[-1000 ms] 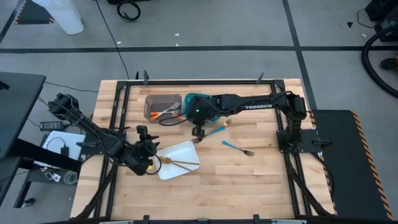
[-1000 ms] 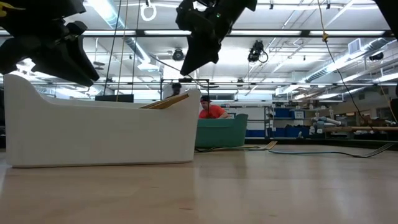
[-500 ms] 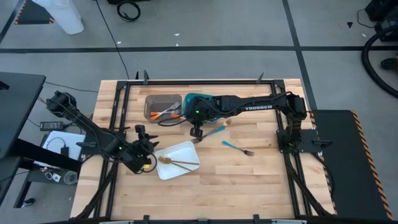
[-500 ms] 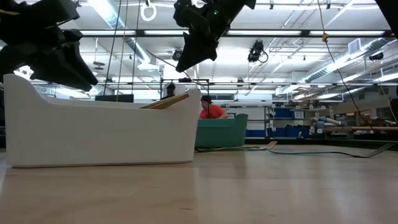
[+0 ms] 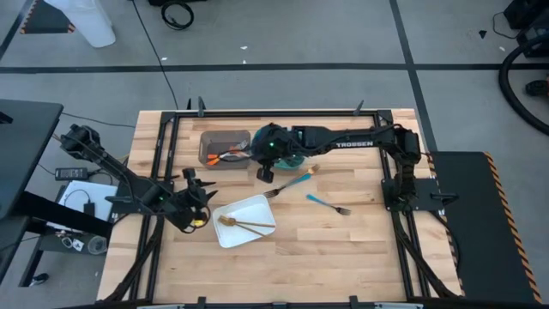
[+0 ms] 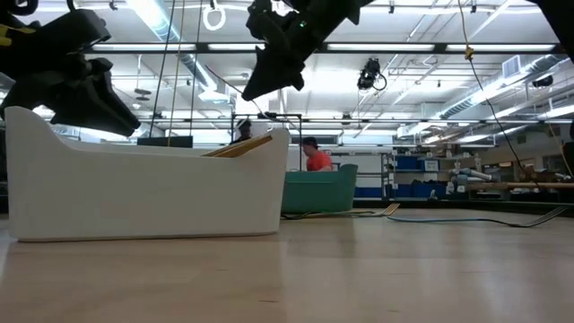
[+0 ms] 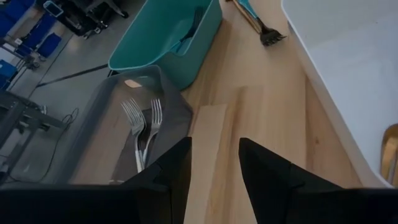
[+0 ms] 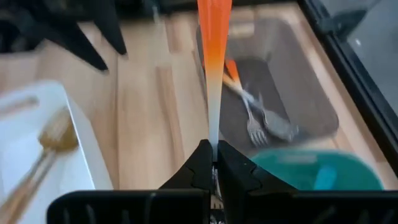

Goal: Sort silverware by color (type)
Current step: Put the orange fork into the black bin

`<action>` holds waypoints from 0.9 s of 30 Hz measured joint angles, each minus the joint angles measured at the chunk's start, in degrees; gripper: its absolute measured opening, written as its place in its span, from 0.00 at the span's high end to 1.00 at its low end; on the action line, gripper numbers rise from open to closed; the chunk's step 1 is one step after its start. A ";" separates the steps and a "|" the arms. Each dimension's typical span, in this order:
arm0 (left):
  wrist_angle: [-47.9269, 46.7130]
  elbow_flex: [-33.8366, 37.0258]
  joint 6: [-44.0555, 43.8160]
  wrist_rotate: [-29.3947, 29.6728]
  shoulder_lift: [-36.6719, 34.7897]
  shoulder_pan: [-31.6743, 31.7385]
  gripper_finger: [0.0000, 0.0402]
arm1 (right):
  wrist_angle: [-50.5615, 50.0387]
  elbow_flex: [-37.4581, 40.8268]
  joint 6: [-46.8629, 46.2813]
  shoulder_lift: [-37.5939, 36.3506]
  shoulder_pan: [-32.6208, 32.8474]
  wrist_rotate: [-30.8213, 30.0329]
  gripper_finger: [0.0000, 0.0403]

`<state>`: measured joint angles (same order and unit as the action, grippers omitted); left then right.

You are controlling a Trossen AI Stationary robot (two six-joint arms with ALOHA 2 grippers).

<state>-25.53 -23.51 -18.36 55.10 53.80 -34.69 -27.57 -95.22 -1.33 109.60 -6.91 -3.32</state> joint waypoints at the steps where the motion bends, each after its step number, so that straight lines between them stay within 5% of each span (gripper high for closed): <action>1: 0.54 0.38 0.03 0.03 -0.27 0.15 0.65 | 1.20 0.00 0.13 0.10 -0.17 0.88 0.95; 27: 9.64 2.56 0.97 0.60 -1.81 0.19 0.65 | 13.62 -0.02 7.08 0.99 -0.22 4.52 0.95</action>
<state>-15.89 -20.95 -17.39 55.70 51.99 -34.50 -13.95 -95.24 5.75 110.59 -7.12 1.20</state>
